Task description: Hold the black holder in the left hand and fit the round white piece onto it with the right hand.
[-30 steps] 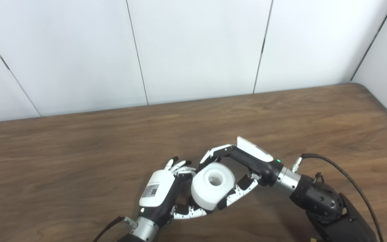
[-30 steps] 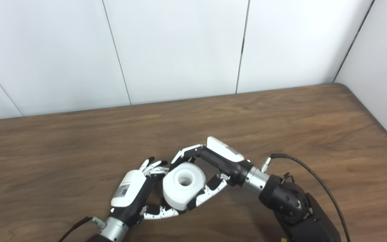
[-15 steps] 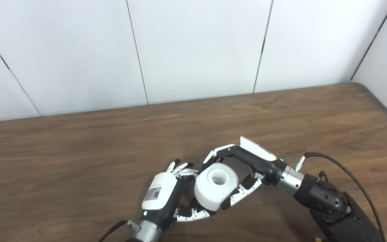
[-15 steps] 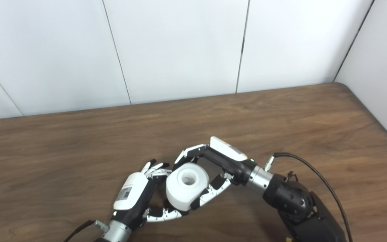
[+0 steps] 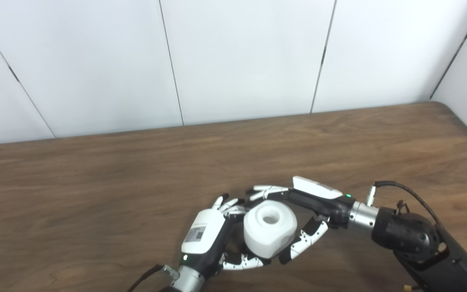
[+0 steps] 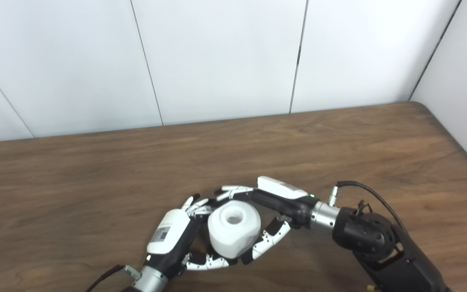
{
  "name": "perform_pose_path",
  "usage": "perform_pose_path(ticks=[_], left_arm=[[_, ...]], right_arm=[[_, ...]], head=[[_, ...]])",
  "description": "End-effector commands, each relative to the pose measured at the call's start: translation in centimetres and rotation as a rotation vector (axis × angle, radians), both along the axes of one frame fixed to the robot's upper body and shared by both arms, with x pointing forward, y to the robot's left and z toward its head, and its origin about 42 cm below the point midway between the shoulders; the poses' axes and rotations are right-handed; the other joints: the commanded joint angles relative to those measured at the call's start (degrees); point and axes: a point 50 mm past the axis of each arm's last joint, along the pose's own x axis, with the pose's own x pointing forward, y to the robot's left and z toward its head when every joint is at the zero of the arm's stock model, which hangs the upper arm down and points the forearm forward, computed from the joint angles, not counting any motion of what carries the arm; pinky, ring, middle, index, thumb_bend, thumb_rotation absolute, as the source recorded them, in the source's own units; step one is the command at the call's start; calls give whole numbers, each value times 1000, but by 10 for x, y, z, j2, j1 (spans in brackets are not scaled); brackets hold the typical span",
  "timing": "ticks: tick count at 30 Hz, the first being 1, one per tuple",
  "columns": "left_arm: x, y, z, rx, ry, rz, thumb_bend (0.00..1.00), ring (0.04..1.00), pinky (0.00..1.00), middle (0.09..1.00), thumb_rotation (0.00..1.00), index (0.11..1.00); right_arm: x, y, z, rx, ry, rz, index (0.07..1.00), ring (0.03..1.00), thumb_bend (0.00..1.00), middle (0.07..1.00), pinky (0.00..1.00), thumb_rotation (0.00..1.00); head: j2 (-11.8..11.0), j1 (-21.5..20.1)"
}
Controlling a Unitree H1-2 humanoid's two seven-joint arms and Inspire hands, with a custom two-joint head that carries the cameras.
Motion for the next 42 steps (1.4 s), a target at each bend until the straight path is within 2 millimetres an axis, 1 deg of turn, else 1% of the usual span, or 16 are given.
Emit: perform_pose_path(ticks=[1, 8, 12, 14, 19, 28, 32, 36, 42], left_arm=[[1, -8, 2, -19, -10, -7, 524, 890, 1000, 732, 64, 482], [3, -8, 3, -19, -16, -3, 524, 886, 1000, 727, 64, 482], [3, -8, 3, -22, -14, -2, 524, 888, 1000, 726, 64, 482], [3, -7, 3, -22, -15, -1, 524, 887, 1000, 725, 64, 482], [4, -3, 2, -25, -17, 3, 524, 885, 1000, 722, 64, 482], [10, 13, -2, 17, -51, 16, 524, 882, 1000, 722, 63, 482], [15, 24, -3, 38, -60, 41, 524, 890, 1000, 724, 61, 482], [19, 32, -4, 57, -77, 52, 524, 878, 1000, 721, 62, 483], [23, 39, -5, 72, -75, 50, 524, 879, 1000, 725, 61, 484]], right_arm=[[-7, -1, 2, -41, 24, 41, 981, 993, 853, 998, 837, 331], [-7, -7, 6, -35, 25, 29, 994, 1000, 891, 1000, 857, 269], [-7, -9, 7, -30, 18, 27, 979, 1000, 881, 1000, 860, 237], [-7, -10, 7, -28, 18, 28, 975, 1000, 874, 1000, 838, 226], [-6, -11, 8, -23, 14, 24, 969, 1000, 844, 1000, 820, 203], [-4, -8, 10, -2, -8, 1, 941, 1000, 808, 1000, 819, 206], [-1, -9, 17, 18, -55, -16, 922, 1000, 798, 1000, 799, 181], [2, -11, 24, 23, -74, -40, 896, 995, 784, 1000, 791, 193], [4, -14, 33, 67, -119, -56, 873, 1000, 777, 1000, 799, 167]], head=[[1, 0], [1, -2], [2, -2], [2, -4], [3, -7], [-4, -14], [-5, -19], [-6, -23], [-7, -28]])
